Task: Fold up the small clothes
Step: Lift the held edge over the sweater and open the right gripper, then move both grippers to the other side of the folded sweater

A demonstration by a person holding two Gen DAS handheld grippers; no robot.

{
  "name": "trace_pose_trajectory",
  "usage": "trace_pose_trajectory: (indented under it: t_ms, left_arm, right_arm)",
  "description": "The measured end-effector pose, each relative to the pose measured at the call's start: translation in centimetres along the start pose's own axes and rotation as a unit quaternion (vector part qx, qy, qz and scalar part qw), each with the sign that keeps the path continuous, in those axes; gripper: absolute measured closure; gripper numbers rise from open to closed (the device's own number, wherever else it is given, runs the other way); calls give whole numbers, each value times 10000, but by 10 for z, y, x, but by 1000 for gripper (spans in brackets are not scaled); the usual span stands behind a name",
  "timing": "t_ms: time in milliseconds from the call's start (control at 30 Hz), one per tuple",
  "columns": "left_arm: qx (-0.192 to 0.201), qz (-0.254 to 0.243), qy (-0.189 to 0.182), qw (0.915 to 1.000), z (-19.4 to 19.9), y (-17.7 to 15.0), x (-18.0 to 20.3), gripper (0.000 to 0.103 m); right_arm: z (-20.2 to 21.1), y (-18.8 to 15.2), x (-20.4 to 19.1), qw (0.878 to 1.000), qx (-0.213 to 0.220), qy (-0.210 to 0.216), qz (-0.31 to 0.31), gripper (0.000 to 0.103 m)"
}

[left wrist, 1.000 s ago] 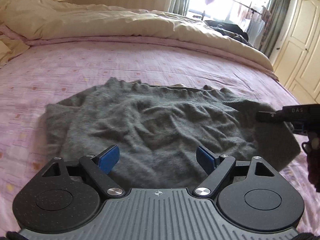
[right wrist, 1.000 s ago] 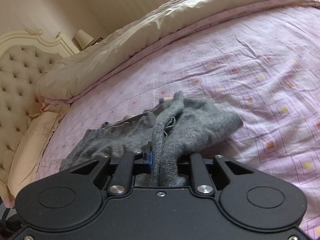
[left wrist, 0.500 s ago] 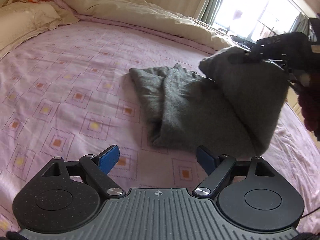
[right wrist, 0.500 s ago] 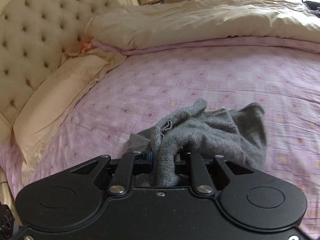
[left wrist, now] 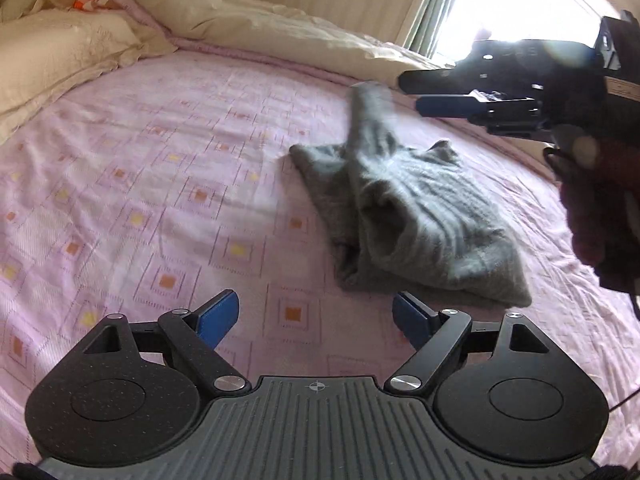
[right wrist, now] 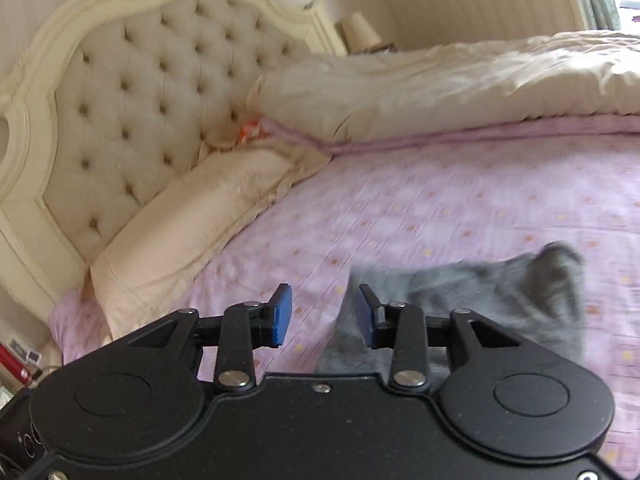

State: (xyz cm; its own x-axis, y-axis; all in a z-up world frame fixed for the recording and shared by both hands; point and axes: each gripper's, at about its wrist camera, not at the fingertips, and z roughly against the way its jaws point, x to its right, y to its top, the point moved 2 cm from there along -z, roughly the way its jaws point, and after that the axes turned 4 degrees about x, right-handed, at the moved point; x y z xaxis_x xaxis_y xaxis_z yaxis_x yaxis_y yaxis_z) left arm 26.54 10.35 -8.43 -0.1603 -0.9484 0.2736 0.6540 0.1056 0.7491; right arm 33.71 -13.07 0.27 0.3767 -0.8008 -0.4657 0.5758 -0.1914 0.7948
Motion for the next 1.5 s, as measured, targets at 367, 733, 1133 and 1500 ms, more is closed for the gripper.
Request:
trace_pose_trajectory:
  t_ms: [367, 733, 1133, 1500]
  left_arm:
    - [885, -910, -213, 9917, -8, 53, 74, 19]
    - [-104, -108, 404, 9991, -89, 19, 14, 11]
    - [-58, -366, 416, 9984, -82, 14, 14, 8]
    - [-141, -218, 280, 9993, -89, 21, 14, 8]
  right_arm:
    - [29, -65, 48, 9908, -237, -1287, 346, 52]
    - [50, -97, 32, 9820, -202, -1134, 1496, 50]
    - [-51, -36, 103, 9931, -506, -971, 414, 50]
    - [3, -29, 137, 9946, 154, -874, -534, 35]
